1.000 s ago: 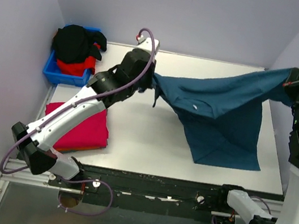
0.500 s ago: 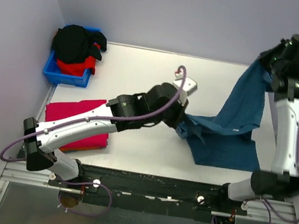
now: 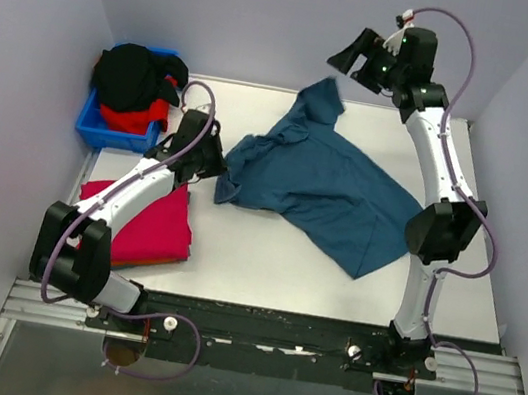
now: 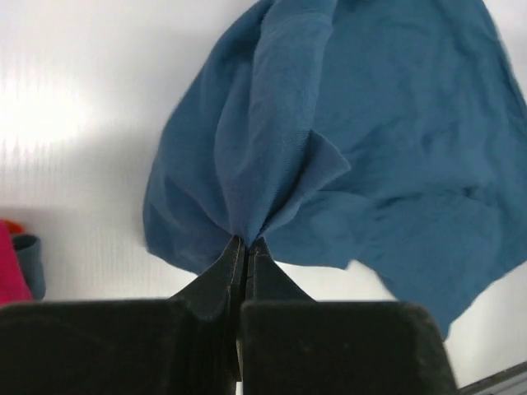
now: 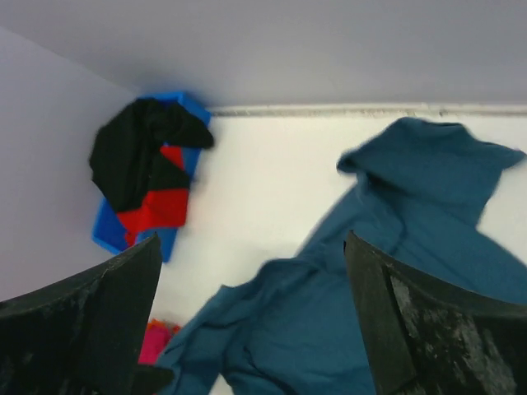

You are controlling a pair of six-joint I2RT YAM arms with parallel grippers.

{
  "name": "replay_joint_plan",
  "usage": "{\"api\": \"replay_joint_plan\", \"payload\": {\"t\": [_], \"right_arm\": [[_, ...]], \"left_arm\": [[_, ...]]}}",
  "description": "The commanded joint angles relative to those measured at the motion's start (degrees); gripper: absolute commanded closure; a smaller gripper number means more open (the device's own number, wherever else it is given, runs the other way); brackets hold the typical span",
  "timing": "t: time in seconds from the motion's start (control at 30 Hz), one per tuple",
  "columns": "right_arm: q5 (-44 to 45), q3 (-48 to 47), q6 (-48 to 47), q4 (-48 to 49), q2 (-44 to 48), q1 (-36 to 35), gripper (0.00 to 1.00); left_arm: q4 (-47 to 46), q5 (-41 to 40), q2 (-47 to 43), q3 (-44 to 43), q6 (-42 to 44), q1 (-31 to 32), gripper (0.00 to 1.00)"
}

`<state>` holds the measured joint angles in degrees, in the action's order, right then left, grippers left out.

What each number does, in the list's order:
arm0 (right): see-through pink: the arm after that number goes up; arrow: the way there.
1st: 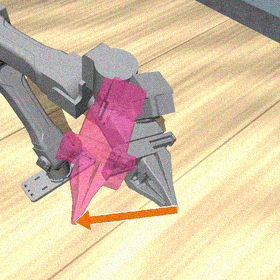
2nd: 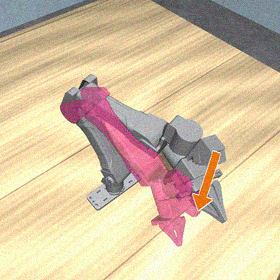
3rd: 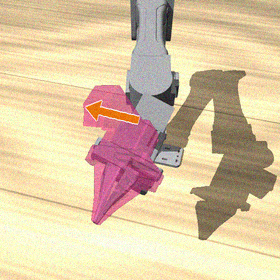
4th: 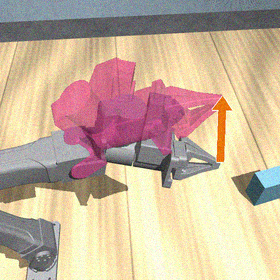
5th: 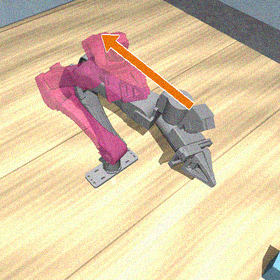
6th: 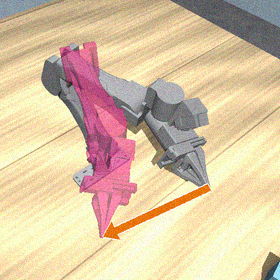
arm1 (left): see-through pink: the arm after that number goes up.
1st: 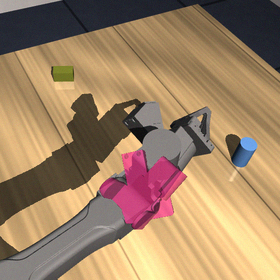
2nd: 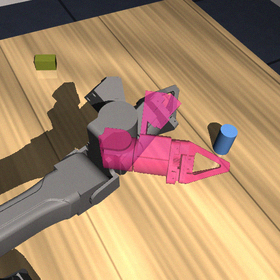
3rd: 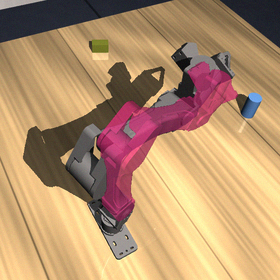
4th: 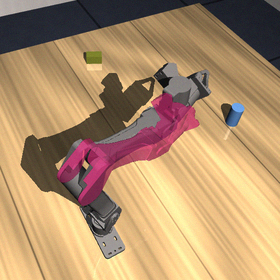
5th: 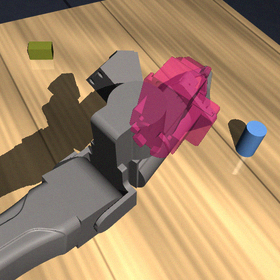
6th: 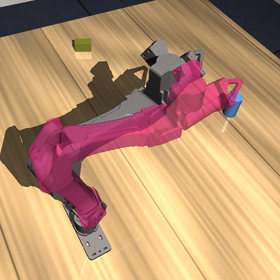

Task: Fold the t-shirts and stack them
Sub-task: Flatten out the tshirt

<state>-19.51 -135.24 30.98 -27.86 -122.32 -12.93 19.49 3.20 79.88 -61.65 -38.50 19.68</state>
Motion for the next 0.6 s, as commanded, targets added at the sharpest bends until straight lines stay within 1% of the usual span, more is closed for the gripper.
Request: {"api": "replay_joint_plan", "payload": {"t": [0.0, 0.07, 0.1, 0.13, 0.17, 0.2, 0.23, 0.27, 0.33, 0.4, 0.47, 0.53, 0.57], "right_arm": [[1.12, 10.39, -3.46, -2.63, 6.72, 1.50, 0.04], [7.60, 26.26, -4.18, -0.90, 14.87, 1.59, 0.07], [11.30, 34.87, -4.00, 1.29, 19.36, 1.59, 0.11], [16.03, 41.92, -3.65, 3.31, 24.62, 1.59, 0.17], [22.34, 49.21, -1.39, 4.21, 29.55, 1.59, 0.25], [30.33, 54.33, 2.38, 2.91, 33.34, 1.76, 0.35], [34.58, 59.86, 4.07, 2.46, 38.25, 2.20, 0.42], [37.06, 65.05, 5.74, 2.28, 40.91, 3.16, 0.44], [37.00, 73.24, 8.91, 2.28, 45.75, 5.62, 0.43], [35.07, 78.96, 10.58, 2.46, 47.78, 8.52, 0.40], [36.20, 82.75, 12.95, 1.23, 48.58, 11.16, 0.36], [38.04, 85.83, 14.45, 0.35, 48.67, 12.57, 0.36], [38.66, 87.59, 14.89, 0.52, 48.76, 14.06, 0.34]], "left_arm": [[-8.85, 3.04, 1.51, 5.22, -4.74, -3.59, 1.00], [-9.99, 2.60, 0.99, 6.36, -4.31, -4.65, 1.00], [-10.25, 2.16, 0.64, 6.63, -4.04, -4.91, 1.00], [-10.08, 1.38, 0.28, 6.54, -3.78, -5.09, 1.00], [-10.17, 0.93, -0.15, 6.45, -3.43, -5.27, 1.00], [-10.26, 0.41, -0.68, 6.54, -2.90, -5.62, 1.00], [-10.26, -0.38, -1.21, 6.63, -3.07, -5.88, 1.00], [-10.43, -1.00, -1.91, 6.98, -3.07, -6.14, 1.00], [-11.83, -2.06, -3.23, 8.29, -3.59, -6.58, 1.00], [-13.76, -2.50, -4.37, 9.87, -4.39, -6.76, 1.00], [-15.52, -2.41, -5.43, 11.98, -4.91, -6.76, 1.00], [-17.63, -1.97, -6.31, 14.26, -5.27, -6.76, 1.00], [-18.86, -1.62, -6.66, 15.14, -5.44, -6.76, 1.00]]}}
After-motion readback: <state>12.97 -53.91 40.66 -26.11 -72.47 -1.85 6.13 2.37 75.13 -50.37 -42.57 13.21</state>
